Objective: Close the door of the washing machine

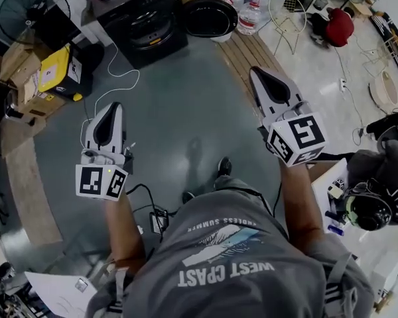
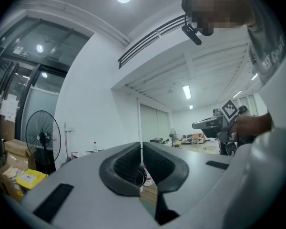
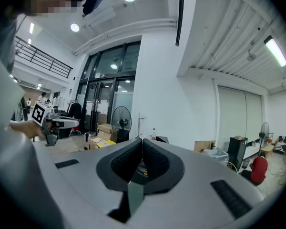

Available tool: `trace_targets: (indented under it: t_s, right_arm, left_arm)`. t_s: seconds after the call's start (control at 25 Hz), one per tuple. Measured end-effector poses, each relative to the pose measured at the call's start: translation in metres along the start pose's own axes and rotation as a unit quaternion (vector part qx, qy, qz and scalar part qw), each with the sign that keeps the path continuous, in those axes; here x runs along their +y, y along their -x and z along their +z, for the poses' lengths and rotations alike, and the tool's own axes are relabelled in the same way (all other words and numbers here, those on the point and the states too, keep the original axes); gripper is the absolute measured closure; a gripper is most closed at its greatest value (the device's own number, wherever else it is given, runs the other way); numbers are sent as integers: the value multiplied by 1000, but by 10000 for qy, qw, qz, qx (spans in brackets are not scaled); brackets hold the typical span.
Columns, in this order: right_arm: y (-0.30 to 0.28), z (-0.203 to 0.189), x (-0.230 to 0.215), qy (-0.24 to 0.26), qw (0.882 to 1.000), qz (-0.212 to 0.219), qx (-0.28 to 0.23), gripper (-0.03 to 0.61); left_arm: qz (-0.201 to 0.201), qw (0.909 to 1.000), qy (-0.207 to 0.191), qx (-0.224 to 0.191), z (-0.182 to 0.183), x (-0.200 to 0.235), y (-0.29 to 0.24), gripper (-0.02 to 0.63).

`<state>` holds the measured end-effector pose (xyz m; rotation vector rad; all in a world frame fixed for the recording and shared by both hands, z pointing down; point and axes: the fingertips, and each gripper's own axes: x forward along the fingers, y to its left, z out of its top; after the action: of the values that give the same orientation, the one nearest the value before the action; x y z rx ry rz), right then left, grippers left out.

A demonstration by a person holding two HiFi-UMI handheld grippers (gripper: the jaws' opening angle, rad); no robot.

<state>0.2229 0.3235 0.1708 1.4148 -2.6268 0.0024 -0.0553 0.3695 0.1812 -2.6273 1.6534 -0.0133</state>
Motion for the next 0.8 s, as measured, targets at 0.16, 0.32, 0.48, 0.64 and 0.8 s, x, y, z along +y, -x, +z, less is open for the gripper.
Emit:
trace_targets:
  t_s: [0.16, 0.32, 0.48, 0.64, 0.8]
  right_arm:
    - [-23, 1, -29, 24, 9997, 236, -34, 549]
    - [-44, 0, -62, -6, 9993, 365, -63, 549]
    - [-60, 0, -90, 1, 9986, 525, -58, 549]
    - [-72, -1, -117, 5, 9981, 607, -80, 549]
    - [-81, -7, -136, -83, 9981, 602, -72, 549]
  left_arm:
    - [215, 9997, -68, 36, 2, -3, -27, 586]
    - [434, 9990, -105, 67, 4, -4, -53, 586]
    - [608, 9980, -114, 110, 5, -7, -79, 586]
    - [622, 9978, -183, 138, 5, -16, -107, 586]
    - [556, 9979, -259, 226, 7, -22, -127, 586]
